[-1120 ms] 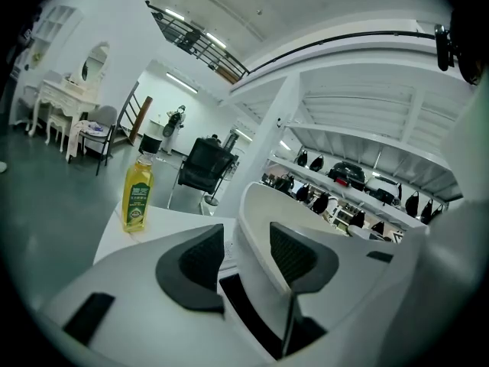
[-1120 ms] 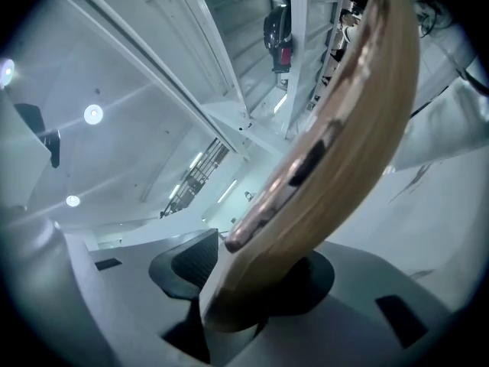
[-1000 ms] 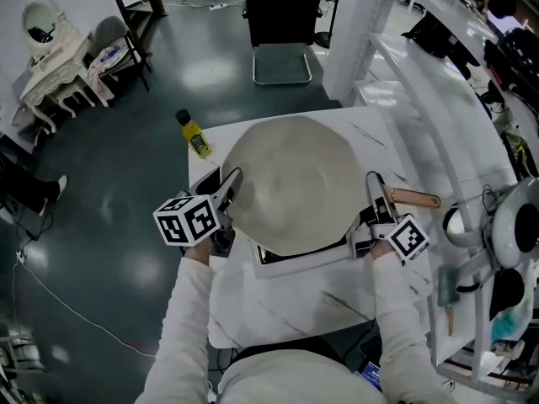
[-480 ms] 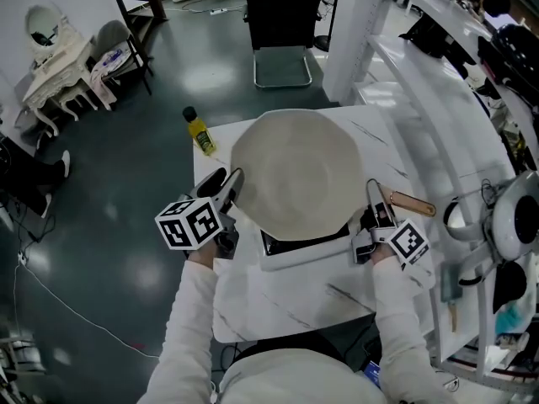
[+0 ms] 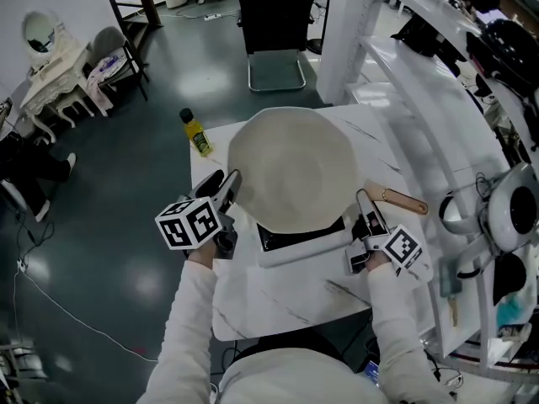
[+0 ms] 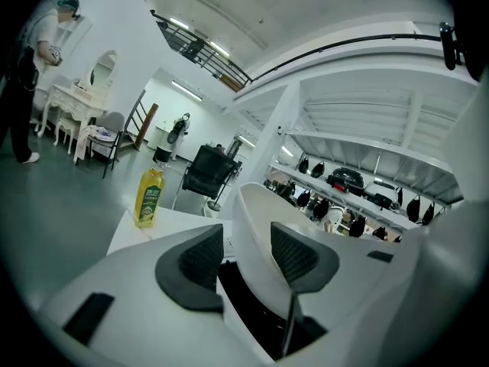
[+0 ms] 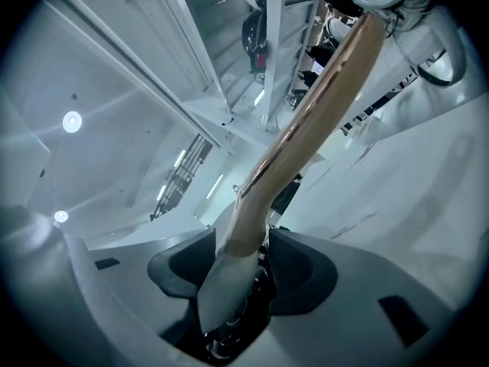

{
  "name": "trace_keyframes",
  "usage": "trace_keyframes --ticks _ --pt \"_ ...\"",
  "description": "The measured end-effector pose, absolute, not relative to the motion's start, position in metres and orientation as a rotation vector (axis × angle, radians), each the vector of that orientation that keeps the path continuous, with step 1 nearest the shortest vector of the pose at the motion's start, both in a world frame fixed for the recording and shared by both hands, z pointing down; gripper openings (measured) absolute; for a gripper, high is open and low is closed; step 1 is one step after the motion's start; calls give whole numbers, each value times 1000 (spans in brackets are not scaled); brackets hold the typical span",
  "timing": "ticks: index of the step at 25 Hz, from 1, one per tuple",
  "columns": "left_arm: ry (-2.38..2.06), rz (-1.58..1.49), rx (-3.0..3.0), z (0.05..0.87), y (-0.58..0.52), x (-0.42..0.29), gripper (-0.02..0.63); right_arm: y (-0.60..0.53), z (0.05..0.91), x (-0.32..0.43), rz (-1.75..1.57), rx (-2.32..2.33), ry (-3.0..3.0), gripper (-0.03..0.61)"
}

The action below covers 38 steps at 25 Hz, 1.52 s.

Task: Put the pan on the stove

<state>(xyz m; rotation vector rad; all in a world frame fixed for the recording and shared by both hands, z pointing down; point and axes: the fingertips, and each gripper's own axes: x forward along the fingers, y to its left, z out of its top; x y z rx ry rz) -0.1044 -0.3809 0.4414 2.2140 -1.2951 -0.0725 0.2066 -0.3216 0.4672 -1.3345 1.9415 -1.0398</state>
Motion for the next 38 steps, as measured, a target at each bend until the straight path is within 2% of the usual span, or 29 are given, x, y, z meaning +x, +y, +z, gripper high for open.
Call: trace_keyframes --ticks 13,22,28,32,38 --pt "-1333 -163 2217 430 -348 -110 192 -286 465 200 -1014 -1465 2020 222" --pt "-1425 -103 2280 427 -318 -108 126 -256 443 188 -853 -1585 2175 199" --pt "-1424 -69 2312 428 -292 -101 91 -231 429 167 -737 -1651 2281 140" --pt "-1442 -29 2351 426 -273 -96 61 -216 423 155 -663 -1677 2323 77" --pt "-1455 22 2437 419 -243 -87 34 -191 416 137 -560 -1724 2410 29"
